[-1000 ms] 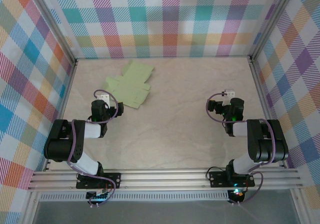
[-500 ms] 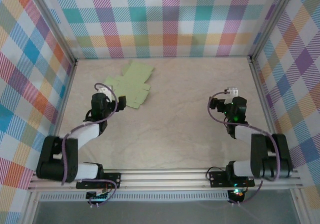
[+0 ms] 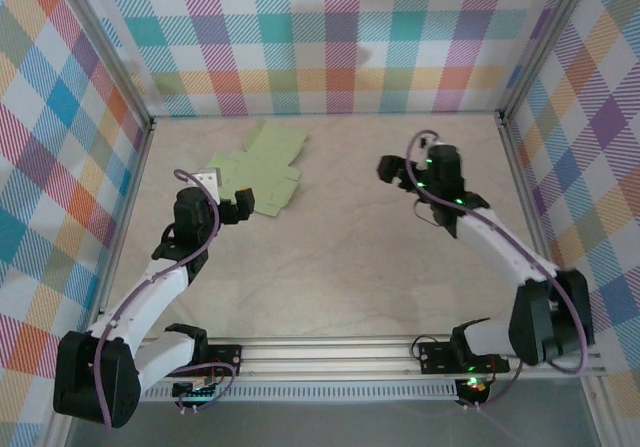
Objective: Fold the paper box
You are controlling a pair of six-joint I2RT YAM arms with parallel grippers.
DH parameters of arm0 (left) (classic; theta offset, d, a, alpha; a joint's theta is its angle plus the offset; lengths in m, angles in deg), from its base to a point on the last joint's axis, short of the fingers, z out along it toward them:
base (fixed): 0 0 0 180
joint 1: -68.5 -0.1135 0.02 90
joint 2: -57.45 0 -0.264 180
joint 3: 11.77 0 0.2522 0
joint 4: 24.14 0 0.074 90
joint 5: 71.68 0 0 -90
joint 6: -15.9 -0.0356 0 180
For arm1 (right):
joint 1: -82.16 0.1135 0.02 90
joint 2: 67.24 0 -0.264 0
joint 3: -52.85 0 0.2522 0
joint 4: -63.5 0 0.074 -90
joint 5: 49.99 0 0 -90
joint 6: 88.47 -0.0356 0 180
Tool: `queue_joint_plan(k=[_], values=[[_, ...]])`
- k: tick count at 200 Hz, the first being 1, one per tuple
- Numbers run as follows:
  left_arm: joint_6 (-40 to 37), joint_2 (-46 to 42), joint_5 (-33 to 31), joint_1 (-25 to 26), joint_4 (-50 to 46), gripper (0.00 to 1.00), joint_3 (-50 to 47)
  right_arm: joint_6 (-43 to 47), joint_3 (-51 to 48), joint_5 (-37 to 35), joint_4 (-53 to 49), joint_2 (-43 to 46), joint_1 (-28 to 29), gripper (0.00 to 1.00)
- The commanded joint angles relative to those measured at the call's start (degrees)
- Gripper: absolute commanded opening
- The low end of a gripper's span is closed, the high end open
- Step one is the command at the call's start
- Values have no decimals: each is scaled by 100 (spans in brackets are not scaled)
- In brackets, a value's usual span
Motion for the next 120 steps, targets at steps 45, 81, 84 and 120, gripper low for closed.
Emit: queue_joint_plan(k=[45,81,84,120], values=[[166,-237,-287,25,-287,100,-177,-1254,2046,-209,-531,-2750,1512,100],[62,-226,-287,25,-307,100,-290,-1193,3395,61,-1016,-4076,1963,95],[56,-215,-300,25,-307,100,-303,-1186,3473,62,-1023,-4154,1998,94],[17,-94,-394,25,-297,100,-362,-1263,4311,192,-1414,-4929,2111,71]])
